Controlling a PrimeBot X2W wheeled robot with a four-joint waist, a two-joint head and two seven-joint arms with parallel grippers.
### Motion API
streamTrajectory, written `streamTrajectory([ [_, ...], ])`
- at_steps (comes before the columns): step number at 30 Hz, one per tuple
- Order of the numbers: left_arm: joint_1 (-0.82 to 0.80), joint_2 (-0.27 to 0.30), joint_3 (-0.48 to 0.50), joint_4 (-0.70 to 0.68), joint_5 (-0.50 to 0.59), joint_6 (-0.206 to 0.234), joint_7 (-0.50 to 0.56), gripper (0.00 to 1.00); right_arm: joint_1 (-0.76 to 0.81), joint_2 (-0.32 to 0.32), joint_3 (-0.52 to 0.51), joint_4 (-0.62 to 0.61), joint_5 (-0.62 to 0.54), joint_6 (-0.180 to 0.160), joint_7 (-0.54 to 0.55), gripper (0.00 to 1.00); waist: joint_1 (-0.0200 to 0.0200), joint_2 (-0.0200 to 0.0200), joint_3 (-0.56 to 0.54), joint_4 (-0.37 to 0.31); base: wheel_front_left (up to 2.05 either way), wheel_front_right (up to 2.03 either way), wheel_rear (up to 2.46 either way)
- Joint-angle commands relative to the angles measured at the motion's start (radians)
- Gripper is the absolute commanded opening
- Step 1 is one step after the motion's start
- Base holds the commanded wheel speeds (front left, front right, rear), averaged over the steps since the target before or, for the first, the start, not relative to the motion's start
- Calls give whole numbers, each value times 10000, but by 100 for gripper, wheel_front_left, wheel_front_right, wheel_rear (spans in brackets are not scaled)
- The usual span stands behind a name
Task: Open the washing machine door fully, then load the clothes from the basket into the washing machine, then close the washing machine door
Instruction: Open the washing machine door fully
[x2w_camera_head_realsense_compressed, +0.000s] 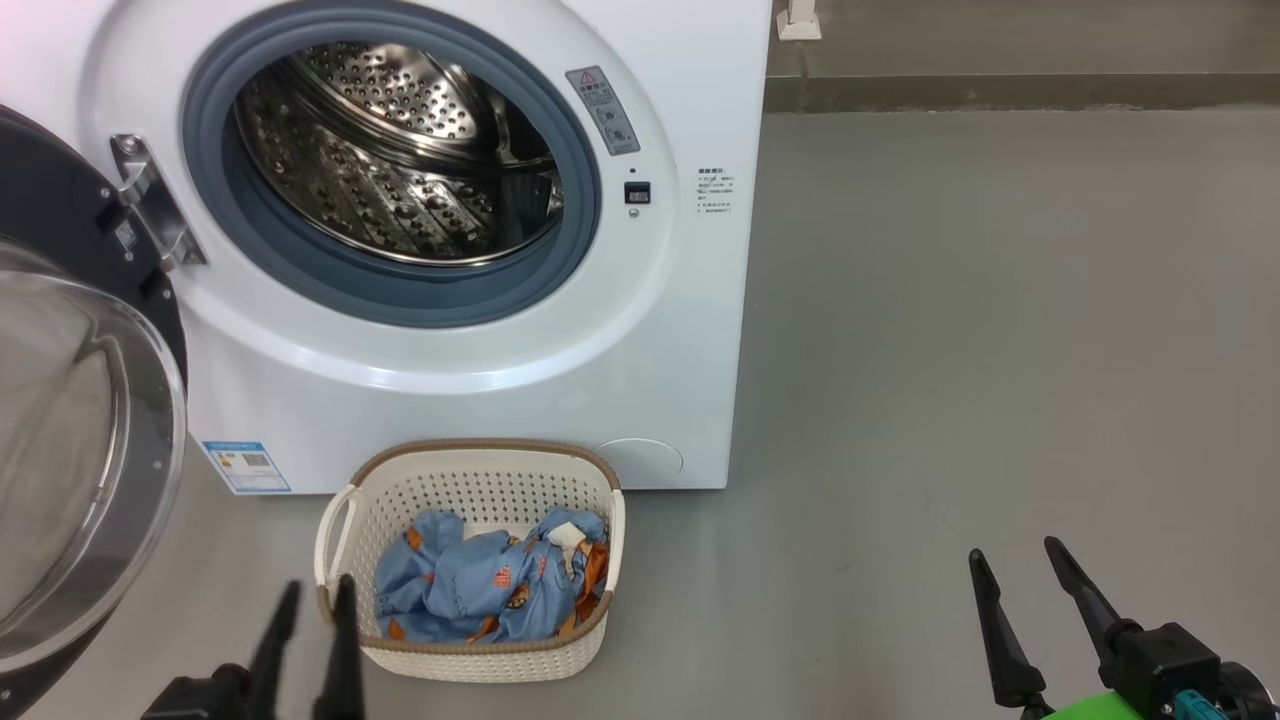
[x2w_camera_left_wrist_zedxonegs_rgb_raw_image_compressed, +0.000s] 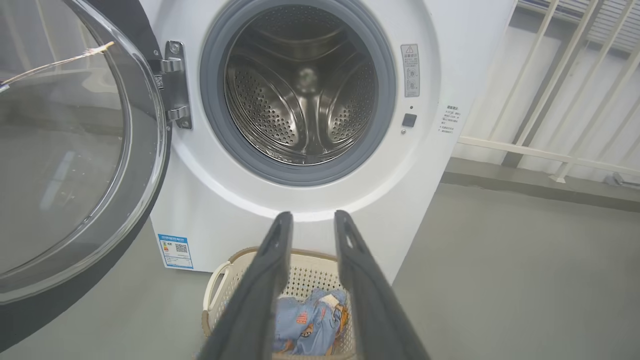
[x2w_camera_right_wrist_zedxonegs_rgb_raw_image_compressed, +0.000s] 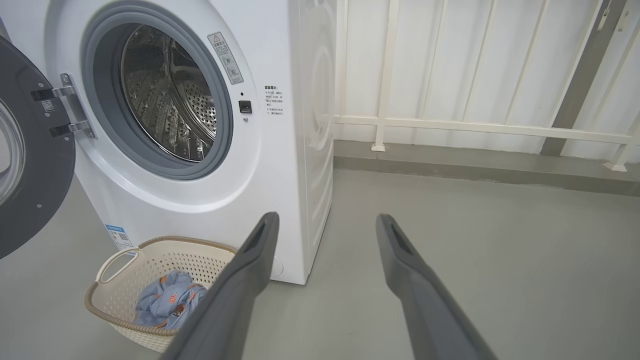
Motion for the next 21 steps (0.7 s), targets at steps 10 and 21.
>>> streamTrajectory([
  [10, -290, 62, 307, -282, -121, 31, -132, 100, -210, -70, 348, -197, 62, 16, -122, 100, 0, 0, -33, -62, 0, 0, 0],
  [21, -337, 61, 566, -266, 85, -73, -133, 100, -212, -70, 388, -135, 95, 16, -122, 100, 0, 0, -54, -73, 0, 0, 0],
])
